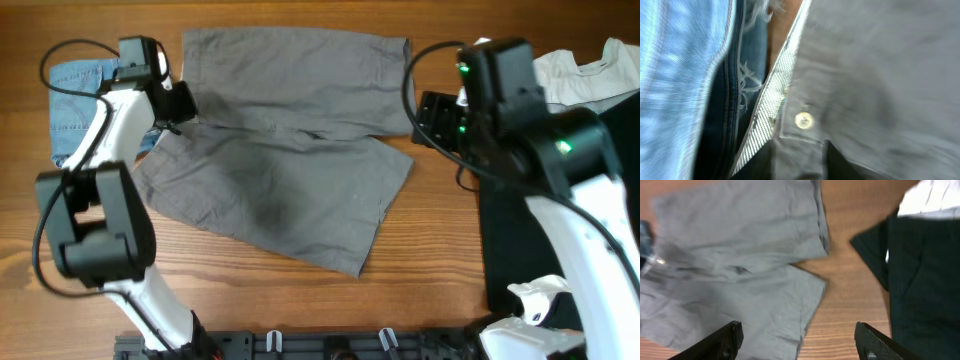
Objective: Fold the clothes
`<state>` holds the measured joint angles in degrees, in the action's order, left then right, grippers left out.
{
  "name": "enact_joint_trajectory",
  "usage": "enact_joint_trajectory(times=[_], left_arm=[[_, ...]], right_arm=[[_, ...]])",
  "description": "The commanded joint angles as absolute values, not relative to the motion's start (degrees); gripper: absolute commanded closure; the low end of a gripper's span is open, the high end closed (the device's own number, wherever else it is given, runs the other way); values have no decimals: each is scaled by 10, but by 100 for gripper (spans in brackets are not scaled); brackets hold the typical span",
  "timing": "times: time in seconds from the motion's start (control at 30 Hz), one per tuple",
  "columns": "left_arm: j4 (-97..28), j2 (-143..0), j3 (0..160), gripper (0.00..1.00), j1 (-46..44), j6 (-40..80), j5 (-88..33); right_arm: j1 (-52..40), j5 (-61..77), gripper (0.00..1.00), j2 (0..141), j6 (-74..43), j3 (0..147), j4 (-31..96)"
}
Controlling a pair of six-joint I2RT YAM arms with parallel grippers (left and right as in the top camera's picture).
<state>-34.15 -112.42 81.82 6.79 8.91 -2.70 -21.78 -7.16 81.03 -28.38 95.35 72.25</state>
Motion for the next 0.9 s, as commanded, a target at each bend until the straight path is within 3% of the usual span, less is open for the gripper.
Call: enact_joint_trajectory(times=[0.0,0.13,0.33,0.5,0.8,0.87], left_arm=[[-352,-1019,818,44,66,82,-41],[-399,-936,818,39,65,82,-41],[-495,-865,818,25,66,82,-41],[-573,-861,818,30,67,82,-38],[-643,-870,818,29,67,82,27],[-646,-870,818,28,67,81,29]], right_arm=[[-210,-79,26,878,-307,920,729],[-201,-55,30,954,-281,900,731],[-180,-56,26,1070,-257,863,740],[-165,-1,27,1157,-179,847,663],[-164,-4,34,1191,-166,842,576],[-164,-2,48,1191,-165,835,566]])
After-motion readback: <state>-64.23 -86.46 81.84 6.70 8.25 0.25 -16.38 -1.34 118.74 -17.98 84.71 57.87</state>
